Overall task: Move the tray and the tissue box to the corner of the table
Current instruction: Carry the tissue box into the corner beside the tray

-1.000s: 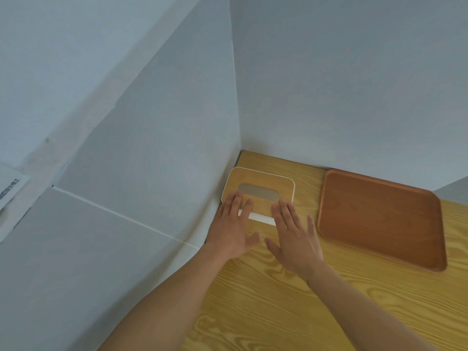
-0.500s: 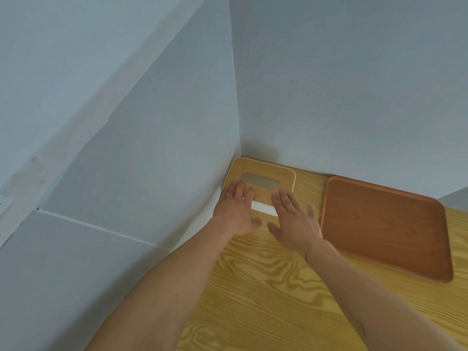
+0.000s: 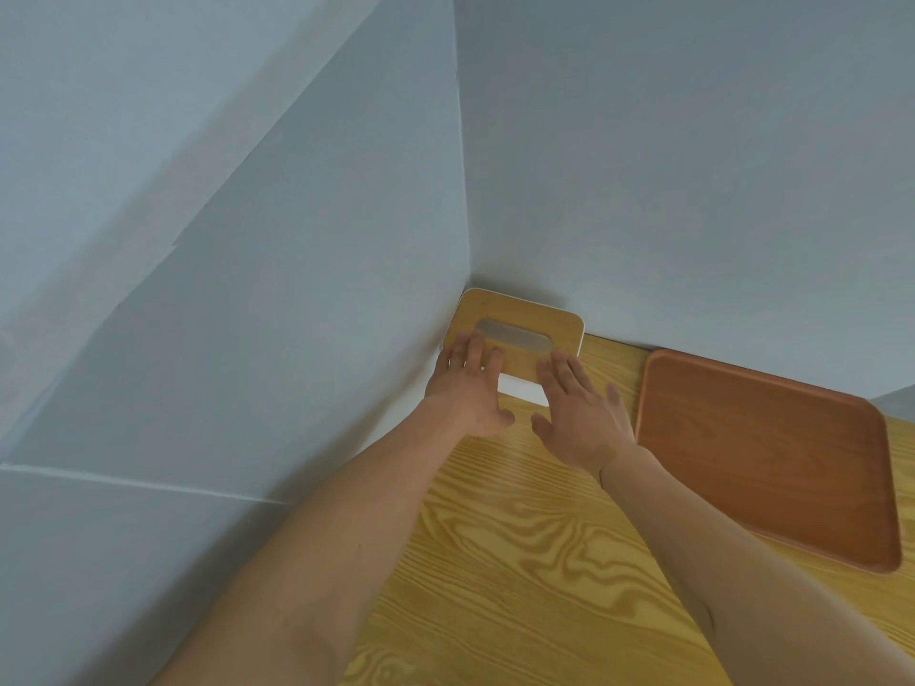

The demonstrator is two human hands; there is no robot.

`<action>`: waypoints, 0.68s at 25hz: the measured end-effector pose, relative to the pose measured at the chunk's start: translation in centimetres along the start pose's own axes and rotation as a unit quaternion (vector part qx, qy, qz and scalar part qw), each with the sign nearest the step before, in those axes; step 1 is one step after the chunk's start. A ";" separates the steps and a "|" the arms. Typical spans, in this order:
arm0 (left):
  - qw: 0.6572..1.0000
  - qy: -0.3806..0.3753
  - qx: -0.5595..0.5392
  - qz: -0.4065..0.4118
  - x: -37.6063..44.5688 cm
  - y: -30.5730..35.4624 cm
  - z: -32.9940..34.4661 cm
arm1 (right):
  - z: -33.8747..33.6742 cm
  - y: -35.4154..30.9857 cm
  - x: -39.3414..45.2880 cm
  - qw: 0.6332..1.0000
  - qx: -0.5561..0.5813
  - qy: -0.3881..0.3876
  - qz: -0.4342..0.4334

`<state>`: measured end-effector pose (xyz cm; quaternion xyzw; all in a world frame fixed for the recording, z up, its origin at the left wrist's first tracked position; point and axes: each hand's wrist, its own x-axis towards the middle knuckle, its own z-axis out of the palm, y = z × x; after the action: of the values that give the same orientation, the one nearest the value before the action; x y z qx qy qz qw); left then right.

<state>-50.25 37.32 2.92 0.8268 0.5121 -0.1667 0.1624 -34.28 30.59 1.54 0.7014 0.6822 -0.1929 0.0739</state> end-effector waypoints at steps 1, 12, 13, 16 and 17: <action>1.000 -0.002 0.001 0.000 0.3 0.1 0.0 | 0.0 0.1 0.2 1.000 0.001 -0.001 0.002; 0.999 -0.031 -0.009 -0.009 2.5 0.1 -0.5 | -0.6 1.0 1.9 1.000 0.018 -0.001 0.005; 0.999 -0.038 -0.002 -0.010 2.8 0.1 -0.4 | -0.5 1.0 1.9 1.000 0.020 -0.005 0.006; 0.999 -0.039 0.006 -0.015 2.8 0.3 -0.4 | -0.7 0.7 1.8 0.999 0.028 -0.017 -0.001; 0.999 -0.032 0.009 -0.016 2.9 0.2 -0.4 | -1.4 0.8 2.1 0.999 0.035 -0.027 0.002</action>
<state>-48.79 39.68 2.03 0.8140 0.5187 -0.2001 0.1685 -33.25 33.03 1.86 0.6994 0.6715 -0.2354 0.0680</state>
